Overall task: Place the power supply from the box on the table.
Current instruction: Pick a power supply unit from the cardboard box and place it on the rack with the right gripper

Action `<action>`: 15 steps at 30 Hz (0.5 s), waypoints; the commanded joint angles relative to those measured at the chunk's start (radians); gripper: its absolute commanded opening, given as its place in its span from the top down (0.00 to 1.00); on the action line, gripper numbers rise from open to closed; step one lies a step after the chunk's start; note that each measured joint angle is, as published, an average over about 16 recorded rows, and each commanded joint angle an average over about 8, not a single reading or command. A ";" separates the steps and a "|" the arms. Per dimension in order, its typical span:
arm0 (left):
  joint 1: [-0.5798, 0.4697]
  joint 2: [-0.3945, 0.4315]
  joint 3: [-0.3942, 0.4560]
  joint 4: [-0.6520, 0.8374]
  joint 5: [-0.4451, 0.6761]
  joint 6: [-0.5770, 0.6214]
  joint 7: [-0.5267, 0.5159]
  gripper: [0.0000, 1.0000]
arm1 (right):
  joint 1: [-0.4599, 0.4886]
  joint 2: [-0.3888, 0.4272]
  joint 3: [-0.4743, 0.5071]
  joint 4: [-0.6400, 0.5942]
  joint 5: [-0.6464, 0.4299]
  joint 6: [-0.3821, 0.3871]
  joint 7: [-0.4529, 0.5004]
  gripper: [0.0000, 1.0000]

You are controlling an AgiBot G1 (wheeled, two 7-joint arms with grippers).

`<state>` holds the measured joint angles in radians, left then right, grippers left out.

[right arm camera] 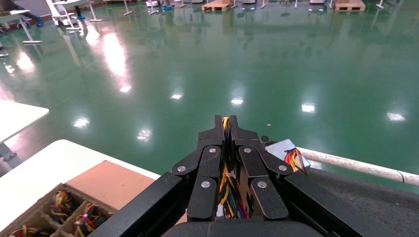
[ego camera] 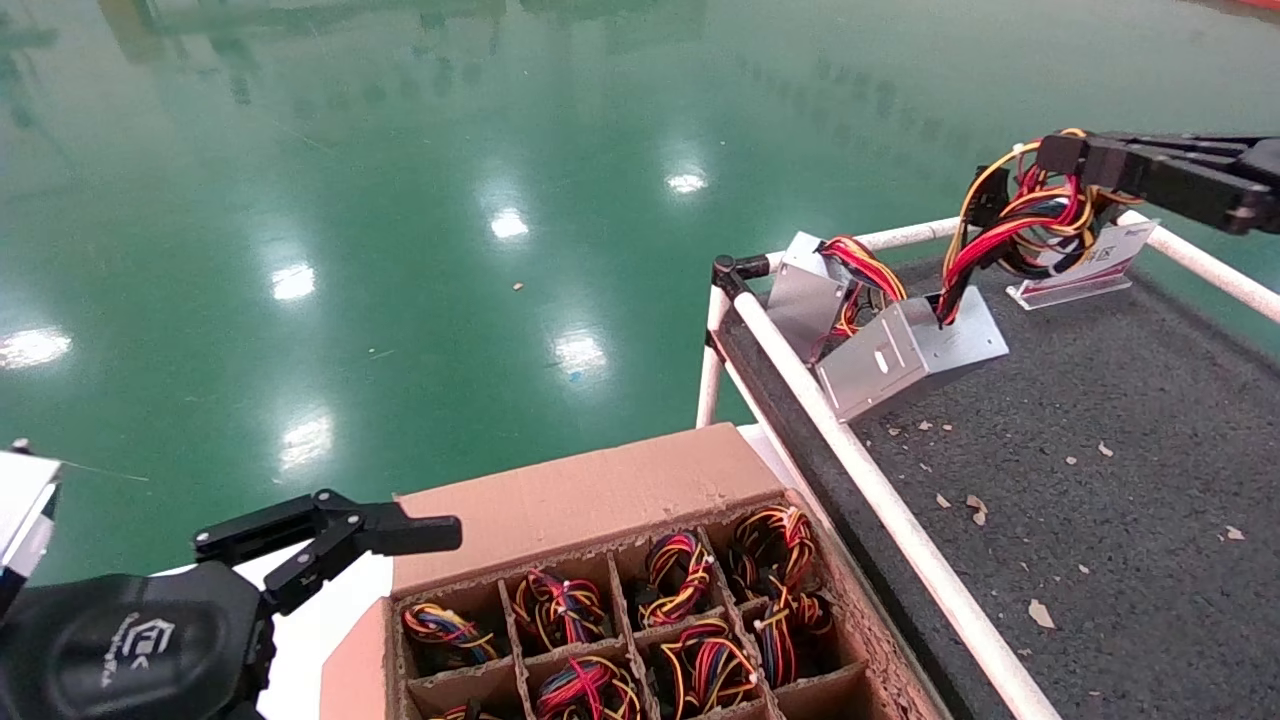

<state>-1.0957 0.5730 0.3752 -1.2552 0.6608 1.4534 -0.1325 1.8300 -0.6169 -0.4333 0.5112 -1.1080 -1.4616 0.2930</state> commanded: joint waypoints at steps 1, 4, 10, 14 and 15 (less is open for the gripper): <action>0.000 0.000 0.000 0.000 0.000 0.000 0.000 0.00 | 0.002 -0.012 -0.002 -0.023 -0.004 0.004 -0.017 1.00; 0.000 0.000 0.000 0.000 0.000 0.000 0.000 0.00 | 0.008 -0.034 -0.007 -0.071 -0.015 0.012 -0.054 1.00; 0.000 0.000 0.000 0.000 0.000 0.000 0.000 0.00 | 0.033 -0.069 -0.015 -0.174 -0.035 0.025 -0.123 1.00; 0.000 0.000 0.000 0.000 0.000 0.000 0.000 0.00 | 0.056 -0.087 -0.019 -0.231 -0.042 0.019 -0.150 1.00; 0.000 0.000 0.000 0.000 0.000 0.000 0.000 0.00 | 0.061 -0.090 -0.020 -0.243 -0.043 0.016 -0.155 1.00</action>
<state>-1.0957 0.5730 0.3753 -1.2552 0.6607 1.4534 -0.1325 1.8881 -0.7071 -0.4529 0.2716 -1.1504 -1.4430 0.1392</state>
